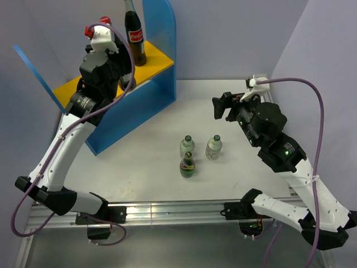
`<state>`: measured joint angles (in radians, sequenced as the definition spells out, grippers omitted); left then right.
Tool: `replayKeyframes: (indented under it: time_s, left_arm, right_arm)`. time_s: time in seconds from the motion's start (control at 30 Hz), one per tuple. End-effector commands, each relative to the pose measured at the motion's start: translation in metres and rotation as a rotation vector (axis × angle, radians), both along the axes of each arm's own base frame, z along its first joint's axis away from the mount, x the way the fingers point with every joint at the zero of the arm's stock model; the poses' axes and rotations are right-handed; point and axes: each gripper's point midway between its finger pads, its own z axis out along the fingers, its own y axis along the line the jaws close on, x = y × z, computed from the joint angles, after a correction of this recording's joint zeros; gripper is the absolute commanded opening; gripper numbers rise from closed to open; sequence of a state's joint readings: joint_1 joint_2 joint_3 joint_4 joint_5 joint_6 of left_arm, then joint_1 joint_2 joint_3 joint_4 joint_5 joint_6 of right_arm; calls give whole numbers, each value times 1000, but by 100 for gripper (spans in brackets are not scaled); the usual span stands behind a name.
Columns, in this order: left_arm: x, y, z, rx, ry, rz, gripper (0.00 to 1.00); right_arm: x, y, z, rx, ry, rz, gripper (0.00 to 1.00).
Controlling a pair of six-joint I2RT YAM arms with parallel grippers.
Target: Place and organize the beverage onto the shelf
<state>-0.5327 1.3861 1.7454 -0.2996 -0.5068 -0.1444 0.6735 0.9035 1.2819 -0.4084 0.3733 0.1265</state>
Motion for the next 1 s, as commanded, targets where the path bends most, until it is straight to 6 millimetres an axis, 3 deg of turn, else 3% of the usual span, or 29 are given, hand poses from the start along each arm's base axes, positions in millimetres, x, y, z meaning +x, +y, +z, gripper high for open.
replayKeyframes:
  time_s: [0.0, 0.2, 0.47, 0.97]
  left_arm:
    - [-8, 54, 89, -134, -244, 122, 0]
    - [22, 85, 83, -106, -232, 194, 0]
    - [52, 110, 66, -117, -222, 201, 0]
    - [84, 114, 42, -93, -192, 190, 0]
  right_arm:
    - [-7, -7, 6, 47, -17, -4, 86]
    - [-12, -12, -1, 43, -12, -7, 86]
    - [-11, -11, -15, 15, 19, -2, 85]
    - [-8, -7, -27, 0, 36, 13, 85]
